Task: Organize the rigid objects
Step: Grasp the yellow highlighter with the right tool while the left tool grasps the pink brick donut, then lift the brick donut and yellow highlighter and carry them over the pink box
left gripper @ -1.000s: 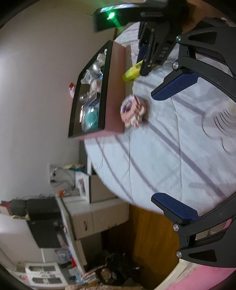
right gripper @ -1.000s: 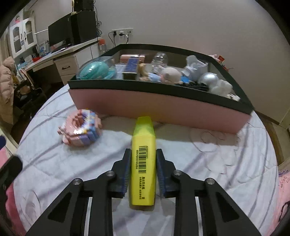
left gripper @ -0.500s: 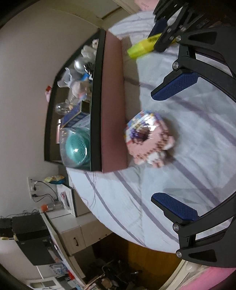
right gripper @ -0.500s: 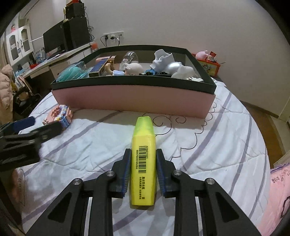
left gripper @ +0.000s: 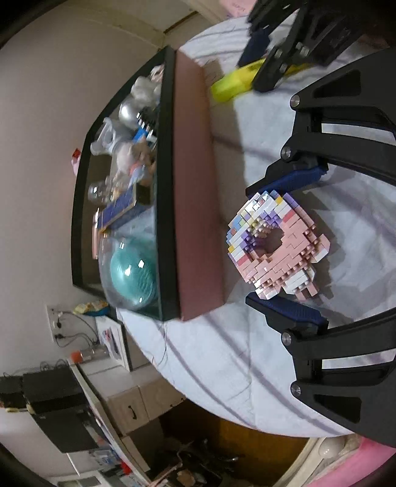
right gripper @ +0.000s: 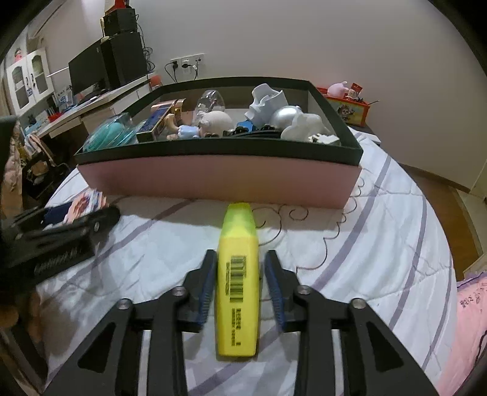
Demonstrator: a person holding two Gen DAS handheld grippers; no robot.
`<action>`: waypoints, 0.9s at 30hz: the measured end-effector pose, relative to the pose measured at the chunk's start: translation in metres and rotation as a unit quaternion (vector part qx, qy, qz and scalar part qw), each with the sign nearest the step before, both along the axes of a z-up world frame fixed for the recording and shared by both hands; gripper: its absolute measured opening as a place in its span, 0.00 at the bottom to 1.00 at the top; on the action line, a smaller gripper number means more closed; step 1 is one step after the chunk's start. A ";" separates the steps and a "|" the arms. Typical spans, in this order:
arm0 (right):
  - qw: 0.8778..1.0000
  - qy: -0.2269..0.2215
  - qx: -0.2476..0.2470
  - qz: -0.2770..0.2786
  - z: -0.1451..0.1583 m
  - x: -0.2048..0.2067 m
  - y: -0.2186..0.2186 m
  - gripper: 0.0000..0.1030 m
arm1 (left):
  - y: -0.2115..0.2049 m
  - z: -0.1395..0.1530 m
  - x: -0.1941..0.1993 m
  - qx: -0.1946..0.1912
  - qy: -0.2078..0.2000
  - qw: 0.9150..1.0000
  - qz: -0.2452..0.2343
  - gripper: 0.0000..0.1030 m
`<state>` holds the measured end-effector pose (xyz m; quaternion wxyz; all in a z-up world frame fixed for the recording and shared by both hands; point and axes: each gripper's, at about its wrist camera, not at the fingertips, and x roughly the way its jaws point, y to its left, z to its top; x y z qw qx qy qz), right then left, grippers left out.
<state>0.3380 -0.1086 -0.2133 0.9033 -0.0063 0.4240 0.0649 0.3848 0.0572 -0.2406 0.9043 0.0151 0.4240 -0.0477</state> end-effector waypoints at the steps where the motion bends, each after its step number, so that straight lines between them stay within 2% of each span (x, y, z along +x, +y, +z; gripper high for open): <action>1: 1.000 0.002 -0.003 0.001 -0.001 0.003 0.002 0.41 | -0.003 0.000 -0.004 0.005 0.000 1.000 -0.003 0.62; 4: 0.999 0.005 -0.030 0.014 -0.002 0.005 0.010 0.40 | -0.010 0.000 -0.018 0.007 -0.001 1.000 -0.012 0.62; 6: 0.999 0.000 -0.043 0.022 -0.003 0.002 0.014 0.33 | -0.013 0.001 -0.025 0.011 -0.002 1.000 -0.013 0.62; 7: 0.999 -0.002 -0.044 0.024 -0.003 0.000 0.015 0.26 | -0.015 0.001 -0.029 0.016 -0.001 1.000 -0.013 0.62; 10: 0.999 -0.004 -0.047 0.024 -0.002 -0.008 0.015 0.26 | -0.018 -0.001 -0.041 0.025 -0.001 1.000 -0.013 0.62; 19: 0.999 -0.004 -0.013 0.034 0.002 -0.040 0.007 0.26 | -0.029 -0.003 -0.074 0.033 -0.009 0.999 -0.019 0.62; 22: 0.999 -0.005 -0.008 0.036 0.000 -0.050 0.006 0.26 | -0.028 -0.005 -0.075 0.026 -0.008 1.000 -0.015 0.65; 24: 0.999 -0.006 -0.010 0.035 -0.002 -0.053 0.007 0.26 | -0.025 -0.006 -0.073 0.019 -0.005 1.000 -0.007 0.70; 26: 0.999 -0.007 -0.006 0.035 -0.002 -0.054 0.006 0.26 | -0.023 -0.007 -0.072 0.010 -0.005 1.000 -0.005 0.70; 27: 0.999 -0.009 -0.004 0.034 -0.002 -0.055 0.006 0.26 | -0.022 -0.007 -0.072 0.005 -0.007 1.000 -0.006 0.67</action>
